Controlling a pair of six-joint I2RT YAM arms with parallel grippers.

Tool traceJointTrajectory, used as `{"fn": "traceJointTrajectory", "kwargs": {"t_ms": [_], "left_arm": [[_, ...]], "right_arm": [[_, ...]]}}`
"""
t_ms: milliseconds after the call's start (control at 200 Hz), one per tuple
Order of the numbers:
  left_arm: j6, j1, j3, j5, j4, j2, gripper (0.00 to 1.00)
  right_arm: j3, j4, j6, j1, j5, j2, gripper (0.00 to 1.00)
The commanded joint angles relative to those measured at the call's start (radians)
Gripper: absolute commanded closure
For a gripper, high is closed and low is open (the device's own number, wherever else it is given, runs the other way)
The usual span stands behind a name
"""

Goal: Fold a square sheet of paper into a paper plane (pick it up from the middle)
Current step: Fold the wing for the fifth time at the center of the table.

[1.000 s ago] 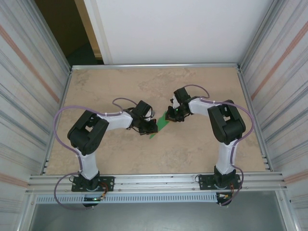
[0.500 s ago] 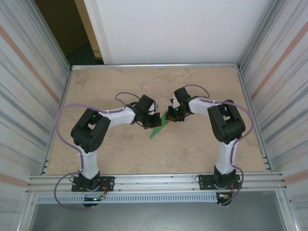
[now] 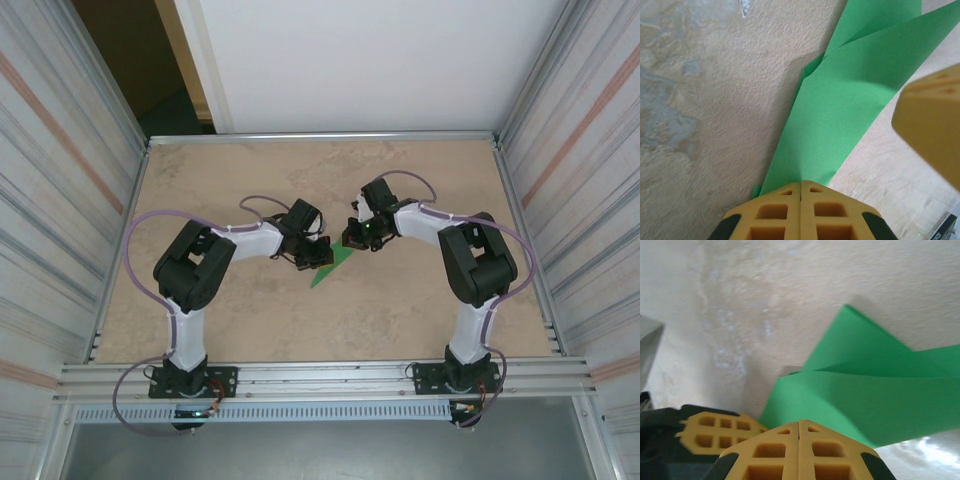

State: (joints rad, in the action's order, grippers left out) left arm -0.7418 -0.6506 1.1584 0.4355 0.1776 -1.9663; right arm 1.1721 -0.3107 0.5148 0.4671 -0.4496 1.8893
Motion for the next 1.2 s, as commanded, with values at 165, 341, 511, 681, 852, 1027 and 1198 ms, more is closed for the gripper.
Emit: {"fn": "traceJointTrajectory", "kwargs": {"t_ms": [165,341,511,681,852,1027,1198], "left_arm": [[-0.005,-0.003,-0.042,-0.06,0.096,-0.012,1.0],[-0.016,-0.003,-0.058,-0.07,0.098,-0.014,1.0],[-0.023,-0.003,-0.083,-0.083,0.115,-0.01,1.0],[-0.034,-0.003,-0.123,-0.08,0.102,-0.008,1.0],[-0.021,-0.005,-0.085,-0.054,0.095,-0.016,1.0],[0.008,-0.005,0.012,-0.017,0.111,0.011,1.0],[-0.021,0.003,0.063,0.025,0.054,0.121,0.87]], "right_arm": [[-0.038,0.028,0.03,0.027,0.01,0.039,0.96],[-0.044,0.036,0.026,0.012,0.005,0.076,0.97],[-0.064,0.066,0.021,-0.066,-0.01,0.092,0.97],[-0.043,0.102,0.024,-0.204,-0.019,0.113,0.97],[0.033,0.058,0.021,-0.257,-0.008,0.141,0.97],[-0.013,0.052,0.053,-0.226,0.031,-0.007,0.94],[-0.064,-0.018,0.082,-0.189,0.141,-0.175,0.76]]}}
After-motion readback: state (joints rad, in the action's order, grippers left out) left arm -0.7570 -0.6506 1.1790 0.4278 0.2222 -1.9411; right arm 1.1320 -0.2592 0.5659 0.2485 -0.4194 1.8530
